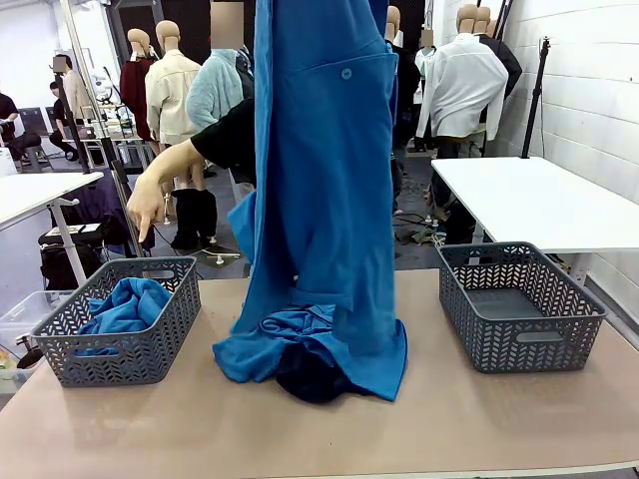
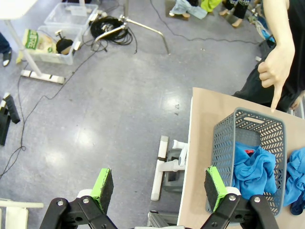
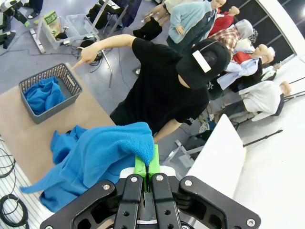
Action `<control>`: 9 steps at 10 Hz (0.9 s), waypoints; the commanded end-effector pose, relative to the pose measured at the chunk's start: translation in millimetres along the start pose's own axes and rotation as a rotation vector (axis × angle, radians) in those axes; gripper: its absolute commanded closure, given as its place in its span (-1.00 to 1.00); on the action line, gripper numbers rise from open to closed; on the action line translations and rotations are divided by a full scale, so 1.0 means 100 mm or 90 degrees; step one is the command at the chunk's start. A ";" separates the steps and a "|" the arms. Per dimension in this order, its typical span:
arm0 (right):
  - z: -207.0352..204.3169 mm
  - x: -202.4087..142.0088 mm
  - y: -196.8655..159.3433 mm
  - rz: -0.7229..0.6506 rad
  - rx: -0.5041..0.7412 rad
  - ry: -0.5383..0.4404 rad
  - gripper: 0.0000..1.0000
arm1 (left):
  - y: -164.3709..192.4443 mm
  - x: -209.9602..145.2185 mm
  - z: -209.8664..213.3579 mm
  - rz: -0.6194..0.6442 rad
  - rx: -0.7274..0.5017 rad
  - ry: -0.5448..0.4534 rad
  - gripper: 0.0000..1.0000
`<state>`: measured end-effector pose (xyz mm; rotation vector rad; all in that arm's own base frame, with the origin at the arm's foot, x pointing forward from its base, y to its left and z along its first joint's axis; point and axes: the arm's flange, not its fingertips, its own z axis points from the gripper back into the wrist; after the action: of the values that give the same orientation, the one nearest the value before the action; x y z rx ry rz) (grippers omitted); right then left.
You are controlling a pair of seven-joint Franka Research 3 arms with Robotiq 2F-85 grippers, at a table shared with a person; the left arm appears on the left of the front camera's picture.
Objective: Sort the tops and bottoms.
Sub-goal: Sort the clothes according to human instructions.
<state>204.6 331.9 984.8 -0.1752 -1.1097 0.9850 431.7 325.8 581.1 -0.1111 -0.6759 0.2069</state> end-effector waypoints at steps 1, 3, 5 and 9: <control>0.07 0.00 -0.05 -0.002 -0.008 -0.012 1.00 | 0.02 -0.03 0.01 -0.012 0.007 -0.002 -1.00; 0.07 0.00 -0.05 -0.002 -0.008 -0.012 1.00 | 0.02 -0.03 0.01 -0.012 0.007 -0.002 -1.00; 0.07 0.00 -0.05 -0.002 -0.008 -0.012 1.00 | 0.02 -0.03 0.01 -0.012 0.007 -0.002 -1.00; 0.07 0.00 -0.05 -0.002 -0.008 -0.012 1.00 | 0.02 -0.03 0.01 -0.012 0.007 -0.002 -1.00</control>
<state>204.6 331.9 984.8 -0.1753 -1.1093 0.9850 431.7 325.8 581.1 -0.1111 -0.6759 0.2069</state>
